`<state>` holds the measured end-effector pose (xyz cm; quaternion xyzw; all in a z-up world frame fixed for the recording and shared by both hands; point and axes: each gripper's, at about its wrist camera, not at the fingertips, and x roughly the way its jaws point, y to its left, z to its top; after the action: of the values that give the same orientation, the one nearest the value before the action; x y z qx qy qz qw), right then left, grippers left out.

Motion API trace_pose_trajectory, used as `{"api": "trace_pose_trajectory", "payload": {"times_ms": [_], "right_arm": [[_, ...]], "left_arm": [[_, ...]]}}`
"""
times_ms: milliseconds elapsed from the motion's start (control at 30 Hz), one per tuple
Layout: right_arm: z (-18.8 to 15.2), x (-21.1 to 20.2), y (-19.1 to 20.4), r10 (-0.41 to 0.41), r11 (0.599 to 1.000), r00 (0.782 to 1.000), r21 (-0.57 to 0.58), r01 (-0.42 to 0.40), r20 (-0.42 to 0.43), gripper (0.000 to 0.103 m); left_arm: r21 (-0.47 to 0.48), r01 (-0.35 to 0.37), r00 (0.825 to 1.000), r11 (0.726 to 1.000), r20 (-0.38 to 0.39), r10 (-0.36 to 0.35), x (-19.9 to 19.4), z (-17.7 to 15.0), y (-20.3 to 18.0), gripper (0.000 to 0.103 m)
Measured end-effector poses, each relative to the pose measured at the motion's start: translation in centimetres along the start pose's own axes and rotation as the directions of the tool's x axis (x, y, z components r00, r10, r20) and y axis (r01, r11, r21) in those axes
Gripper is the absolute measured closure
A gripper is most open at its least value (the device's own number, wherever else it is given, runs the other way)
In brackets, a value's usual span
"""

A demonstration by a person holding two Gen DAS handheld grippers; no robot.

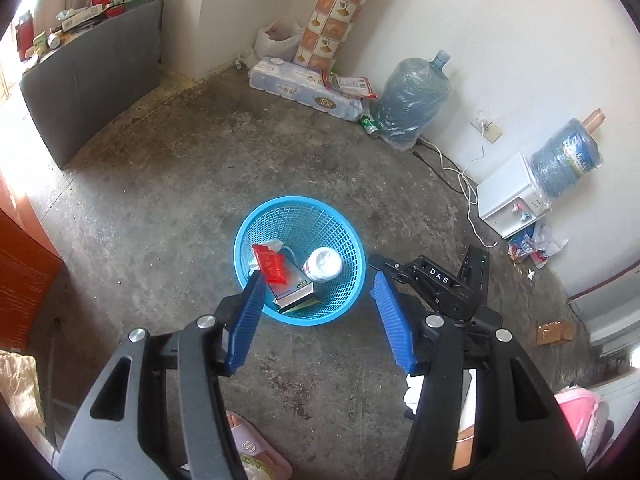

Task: Collect trash
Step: 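Swing both open tools back toward the table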

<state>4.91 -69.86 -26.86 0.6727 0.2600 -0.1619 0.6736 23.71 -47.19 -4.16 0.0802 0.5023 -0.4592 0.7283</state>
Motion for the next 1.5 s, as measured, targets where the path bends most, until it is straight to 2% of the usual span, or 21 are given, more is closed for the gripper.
{"api": "trace_pose_trajectory", "payload": {"times_ms": [167,200,300,400,567,700,800,933,1033,1100,1167,1233,1367,1400,1500], "right_arm": [[-5.0,-5.4,1.5,-0.009,0.99,1.0,-0.142,0.008,-0.009,0.032],[-6.1,-6.4,2.0,-0.009,0.984,1.0,-0.177,0.006,-0.012,0.032],[-9.8,-9.2,3.7,-0.02,0.959,1.0,-0.283,0.015,-0.015,0.032],[-13.3,-11.5,5.6,-0.048,0.923,0.999,-0.382,0.042,-0.006,0.032],[-18.7,-13.0,9.8,-0.078,0.848,0.997,-0.528,0.053,-0.024,0.031],[-23.5,-13.3,13.5,-0.047,0.787,0.995,-0.616,-0.017,-0.088,0.027],[-27.2,-13.1,15.7,-0.038,0.738,0.989,-0.671,-0.07,-0.146,0.026],[-32.0,-11.8,18.3,-0.05,0.684,0.97,-0.715,-0.142,-0.24,0.026],[-35.2,-10.3,20.1,-0.074,0.644,0.947,-0.74,-0.193,-0.311,0.026],[-37.2,-9.4,21.1,-0.088,0.627,0.932,-0.747,-0.222,-0.351,0.026],[-38.9,-8.5,21.8,-0.098,0.614,0.92,-0.751,-0.244,-0.379,0.026],[-40.4,-7.5,22.6,-0.106,0.602,0.911,-0.755,-0.261,-0.399,0.026],[-43.0,-5.7,23.5,-0.127,0.584,0.89,-0.758,-0.29,-0.438,0.026],[-43.5,-5.1,23.7,-0.137,0.581,0.886,-0.76,-0.291,-0.443,0.026],[-44.5,-3.8,24.0,-0.163,0.571,0.877,-0.768,-0.289,-0.451,0.026]], "left_arm": [[0.081,0.013,0.994,0.997,0.107,-0.022,-7.9,-3.5,-2.2,0.044],[0.094,0.018,0.991,0.995,0.132,-0.03,-9.6,-4.4,-2.6,0.041],[0.115,0.024,0.977,0.993,0.21,-0.048,-14.5,-7.5,-3.0,0.034],[0.113,0.007,0.957,0.994,0.288,-0.039,-18.9,-11.1,-2.7,0.032],[0.095,-0.063,0.919,0.994,0.394,0.021,-24.8,-17.0,-1.0,0.032],[0.059,-0.113,0.886,0.992,0.459,0.073,-28.8,-21.8,1.4,0.031],[-0.011,-0.138,0.859,0.99,0.497,0.125,-31.7,-25.3,4.2,0.03],[-0.154,-0.164,0.809,0.974,0.544,0.222,-35.5,-29.8,9.5,0.03],[-0.302,-0.192,0.778,0.934,0.533,0.332,-37.6,-32.5,14.6,0.03],[-0.411,-0.188,0.761,0.892,0.513,0.396,-38.9,-34.3,18.5,0.03],[-0.517,-0.165,0.754,0.84,0.483,0.445,-39.9,-35.8,22.8,0.03],[-0.6,-0.146,0.756,0.786,0.445,0.48,-40.5,-36.8,27.3,0.03],[-0.719,-0.208,0.774,0.663,0.294,0.561,-40.0,-37.5,36.1,0.031],[-0.735,-0.219,0.782,0.641,0.261,0.566,-39.8,-37.5,37.9,0.032],[-0.752,-0.276,0.779,0.599,0.19,0.597,-39.4,-36.9,42.0,0.032]]}}
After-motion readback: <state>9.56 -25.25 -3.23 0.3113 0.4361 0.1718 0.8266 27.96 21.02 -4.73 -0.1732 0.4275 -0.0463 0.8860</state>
